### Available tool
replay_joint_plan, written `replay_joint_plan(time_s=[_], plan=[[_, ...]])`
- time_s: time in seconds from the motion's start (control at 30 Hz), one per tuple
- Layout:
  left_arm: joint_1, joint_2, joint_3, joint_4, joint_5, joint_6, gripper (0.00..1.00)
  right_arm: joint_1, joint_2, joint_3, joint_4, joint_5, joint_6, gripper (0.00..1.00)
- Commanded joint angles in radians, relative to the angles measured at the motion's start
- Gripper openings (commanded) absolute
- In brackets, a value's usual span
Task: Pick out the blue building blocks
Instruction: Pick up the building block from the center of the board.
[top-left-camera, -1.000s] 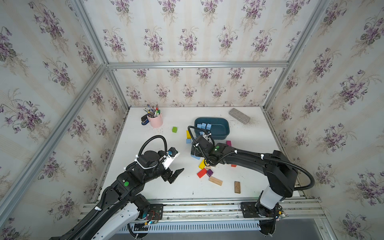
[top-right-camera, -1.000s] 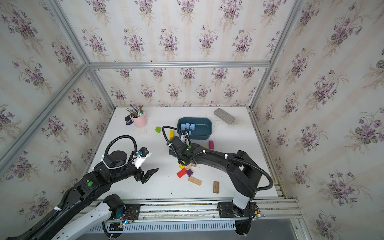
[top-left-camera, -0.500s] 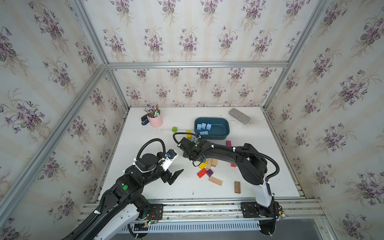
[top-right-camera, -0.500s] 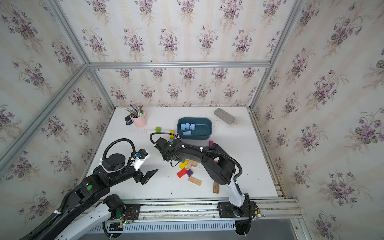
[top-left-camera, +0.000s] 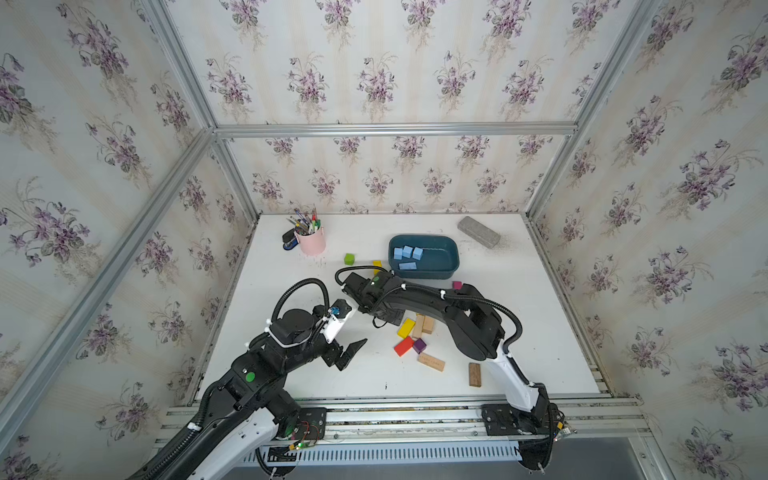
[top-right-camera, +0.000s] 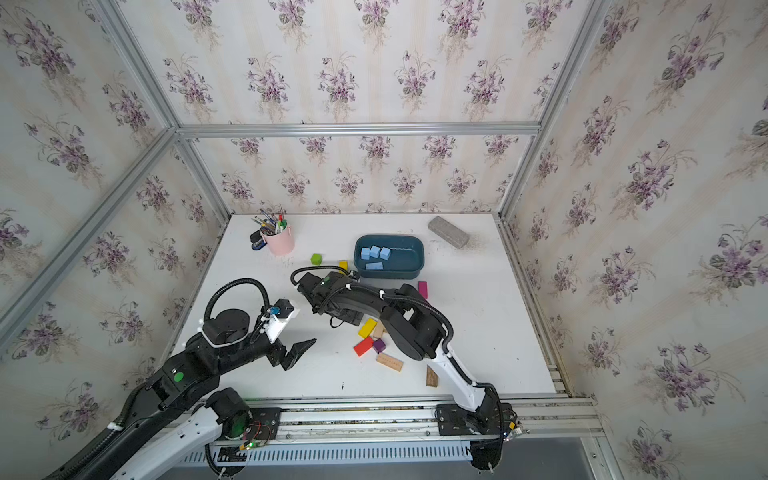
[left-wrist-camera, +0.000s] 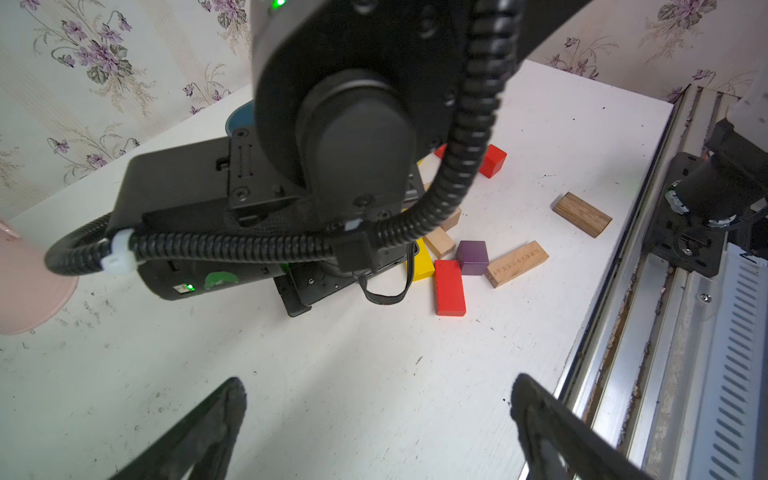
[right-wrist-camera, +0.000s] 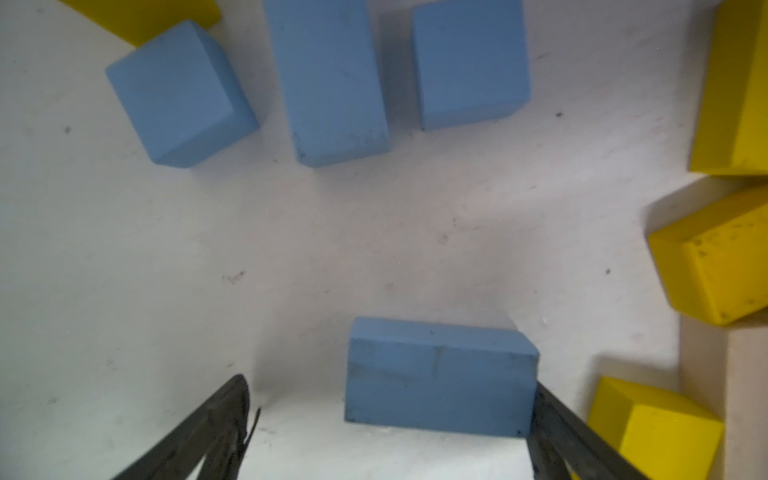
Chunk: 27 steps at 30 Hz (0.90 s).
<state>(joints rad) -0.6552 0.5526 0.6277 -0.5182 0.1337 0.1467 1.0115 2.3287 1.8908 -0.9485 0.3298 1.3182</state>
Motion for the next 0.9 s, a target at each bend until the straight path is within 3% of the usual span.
replay_joint_plan(time_s=[0.0, 0.47, 0.6, 0.77, 0.87], plan=[[0.000, 0.004, -0.003, 0.020, 0.009, 0.002, 0.99, -0.001, 0.025, 0.037, -0.113, 0.032, 0.047, 0.95], [-0.001, 0.010, -0.008, 0.019, 0.003, 0.005, 0.99, -0.007, -0.042, -0.068, -0.029, 0.029, 0.070, 0.94], [0.000, 0.015, -0.006, 0.020, -0.002, 0.002, 0.99, -0.012, -0.072, -0.125, 0.026, 0.011, 0.077, 0.66], [0.000, 0.015, 0.003, 0.020, -0.021, -0.009, 0.99, -0.014, -0.072, -0.134, 0.031, 0.001, 0.075, 0.64], [-0.001, 0.018, 0.006, 0.020, -0.022, -0.015, 0.99, -0.016, -0.071, -0.139, 0.030, -0.002, 0.074, 0.58]])
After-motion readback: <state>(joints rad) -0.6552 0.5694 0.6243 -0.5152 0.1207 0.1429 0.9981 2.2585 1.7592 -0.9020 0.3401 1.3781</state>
